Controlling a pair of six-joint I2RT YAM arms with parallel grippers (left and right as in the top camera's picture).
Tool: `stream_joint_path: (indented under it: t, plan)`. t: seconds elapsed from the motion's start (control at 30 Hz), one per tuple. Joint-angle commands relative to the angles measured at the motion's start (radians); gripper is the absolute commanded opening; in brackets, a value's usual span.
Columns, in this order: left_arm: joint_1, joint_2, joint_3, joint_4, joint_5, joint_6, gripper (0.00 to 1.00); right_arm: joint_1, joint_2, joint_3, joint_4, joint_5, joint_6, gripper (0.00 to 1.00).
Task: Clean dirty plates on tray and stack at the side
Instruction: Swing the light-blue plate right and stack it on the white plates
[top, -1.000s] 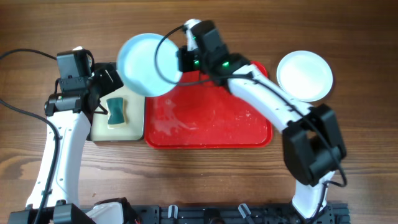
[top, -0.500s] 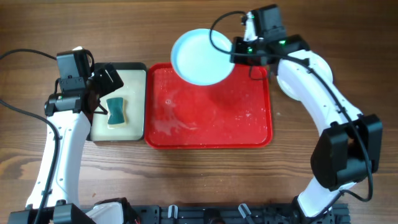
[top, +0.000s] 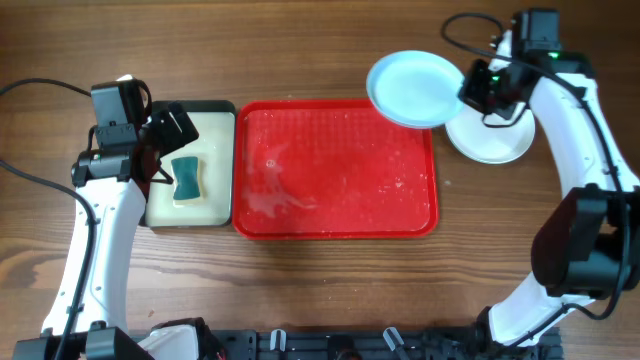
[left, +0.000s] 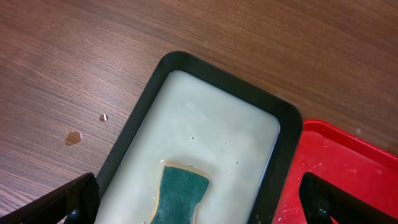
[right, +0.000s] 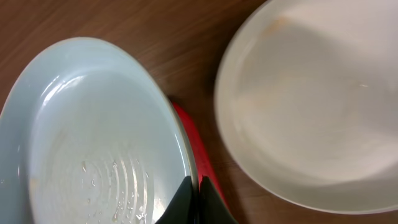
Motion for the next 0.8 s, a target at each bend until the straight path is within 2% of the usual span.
stream_joint_path:
  t: [0.0,0.23,0.4,0.77]
  plan:
    - [0.006,-0.005,0.010,0.003,-0.010,-0.016,1.00,-0.079,-0.037,0.017,-0.025,-0.002,-0.003,0.04]
    - [0.006,-0.005,0.010,0.003,-0.010,-0.016,1.00,-0.182,-0.035,-0.006,-0.078,0.205,0.003,0.04]
    - [0.006,-0.005,0.010,0.003,-0.010,-0.016,1.00,-0.193,-0.031,-0.042,-0.073,0.429,0.105,0.04]
    - [0.006,-0.005,0.010,0.003,-0.010,-0.016,1.00,-0.193,-0.031,-0.138,0.003,0.446,0.104,0.05]
